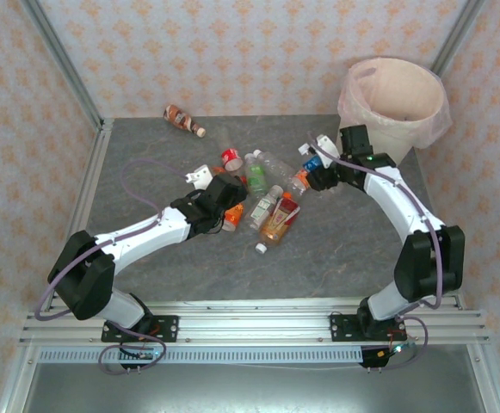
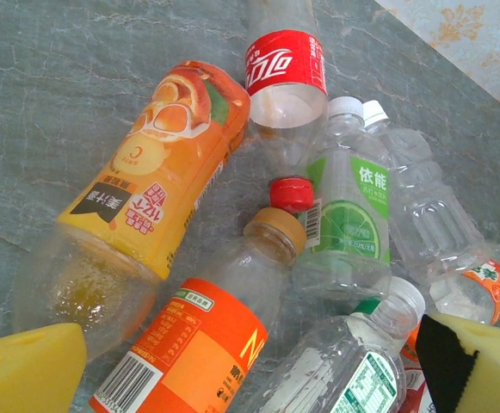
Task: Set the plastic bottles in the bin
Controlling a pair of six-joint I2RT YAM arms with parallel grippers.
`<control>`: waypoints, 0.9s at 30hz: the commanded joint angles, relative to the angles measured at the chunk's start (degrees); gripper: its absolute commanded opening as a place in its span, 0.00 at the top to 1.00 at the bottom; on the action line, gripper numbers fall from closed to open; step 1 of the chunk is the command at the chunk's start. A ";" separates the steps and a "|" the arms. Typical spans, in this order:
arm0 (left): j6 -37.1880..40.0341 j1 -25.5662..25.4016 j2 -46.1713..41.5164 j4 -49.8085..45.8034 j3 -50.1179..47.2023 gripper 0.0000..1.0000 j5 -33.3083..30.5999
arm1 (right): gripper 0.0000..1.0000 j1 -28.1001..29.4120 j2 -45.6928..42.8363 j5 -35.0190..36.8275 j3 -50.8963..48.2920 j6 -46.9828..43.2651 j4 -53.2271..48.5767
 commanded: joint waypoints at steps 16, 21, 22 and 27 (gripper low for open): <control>-2.02 0.66 -0.58 -0.28 -0.78 0.00 0.08 | 0.54 -2.04 -6.81 11.39 4.69 29.48 29.38; -2.36 0.66 -0.81 -0.13 -1.32 0.00 -0.05 | 0.54 -3.03 -4.21 9.40 10.01 31.40 30.41; -2.36 0.66 -0.90 -0.17 -1.43 0.00 -0.01 | 0.53 -3.04 -3.60 10.65 11.44 31.23 30.01; -2.54 0.67 -1.42 -0.35 -1.79 0.00 -0.52 | 0.51 -4.09 -0.22 21.08 16.95 31.99 30.37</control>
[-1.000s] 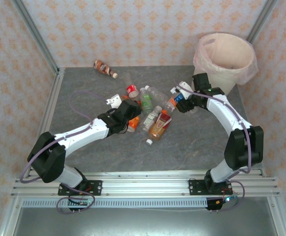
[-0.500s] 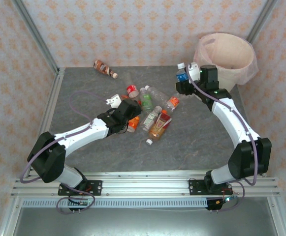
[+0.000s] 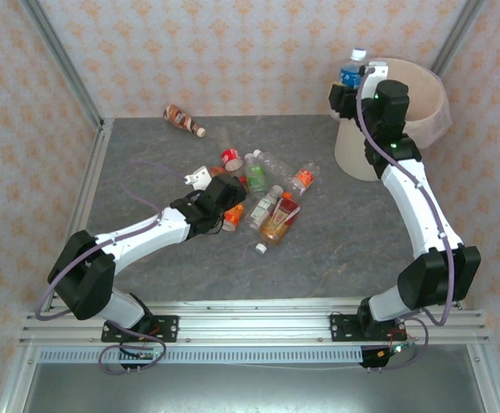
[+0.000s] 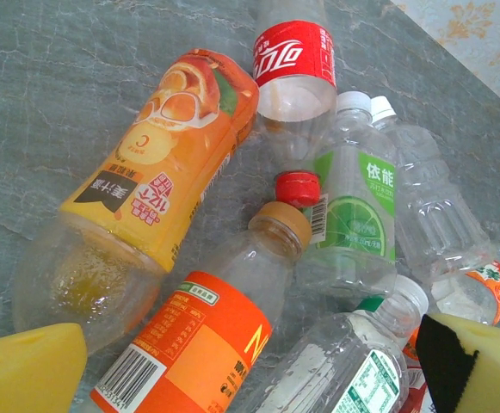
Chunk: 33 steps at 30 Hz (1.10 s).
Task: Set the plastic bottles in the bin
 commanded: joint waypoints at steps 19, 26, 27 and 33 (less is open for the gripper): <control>-2.10 0.75 -6.37 -3.41 -3.92 0.00 -5.15 | 0.49 -15.54 21.18 14.32 28.25 0.88 -22.57; -2.22 0.88 -6.24 -3.69 -3.93 0.00 -5.08 | 0.49 -15.96 26.63 26.44 35.60 -6.55 -29.45; -2.23 0.92 -6.17 -3.69 -3.86 0.00 -5.02 | 0.49 -15.90 27.30 27.35 36.14 -7.30 -29.69; -2.99 0.92 -5.97 -4.01 -4.11 0.00 -4.99 | 0.47 -15.89 31.17 32.86 39.93 -11.02 -30.41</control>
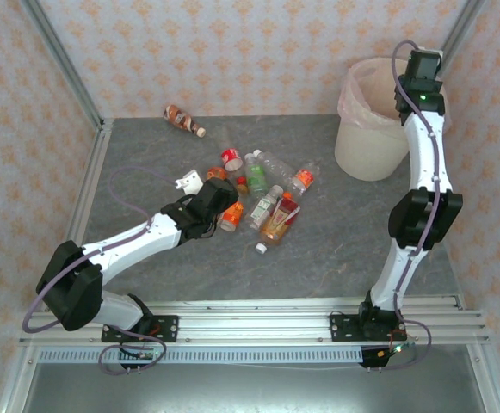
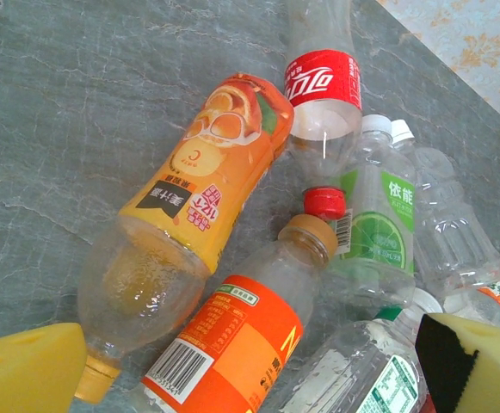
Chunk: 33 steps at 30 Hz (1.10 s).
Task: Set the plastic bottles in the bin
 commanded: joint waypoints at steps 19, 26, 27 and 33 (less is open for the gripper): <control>-0.77 1.27 0.16 -8.86 2.85 0.00 -0.22 | 0.40 -0.32 7.50 13.76 10.06 -5.63 -4.20; -1.10 1.33 0.63 -9.39 4.04 0.00 0.25 | 0.34 -0.28 7.97 14.72 9.89 -6.36 -3.52; -1.09 1.33 0.73 -9.57 4.26 0.00 0.13 | 0.33 -0.27 7.96 14.55 9.87 -6.41 -3.64; -0.86 1.41 1.18 -10.68 5.38 0.00 -0.23 | 0.29 -0.25 7.98 15.71 10.14 -6.63 -4.42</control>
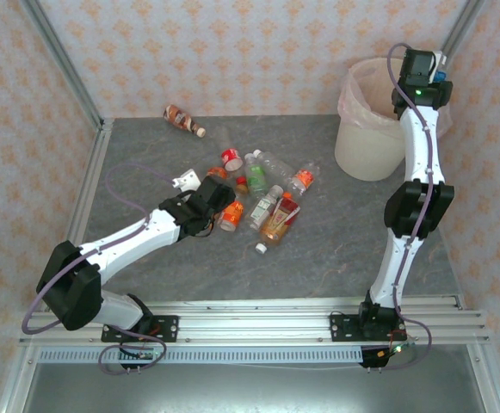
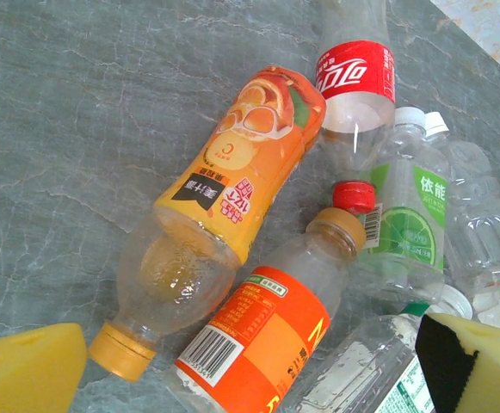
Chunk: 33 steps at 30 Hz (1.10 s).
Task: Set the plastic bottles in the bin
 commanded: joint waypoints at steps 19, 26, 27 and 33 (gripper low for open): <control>0.45 0.83 2.09 -1.66 2.28 0.00 0.01 | 0.24 1.04 -4.41 -4.69 -1.03 1.46 -1.14; 0.19 0.83 2.41 -1.07 2.03 0.00 0.63 | 0.22 1.80 -6.76 -4.02 -1.27 3.71 -2.17; 0.20 0.83 2.37 -1.01 2.09 0.00 0.60 | 0.21 1.75 -7.13 -3.77 -1.51 3.99 -2.35; 1.63 1.52 2.37 -1.75 2.85 0.00 0.04 | 0.13 2.20 -12.15 -9.08 -5.40 8.12 -4.12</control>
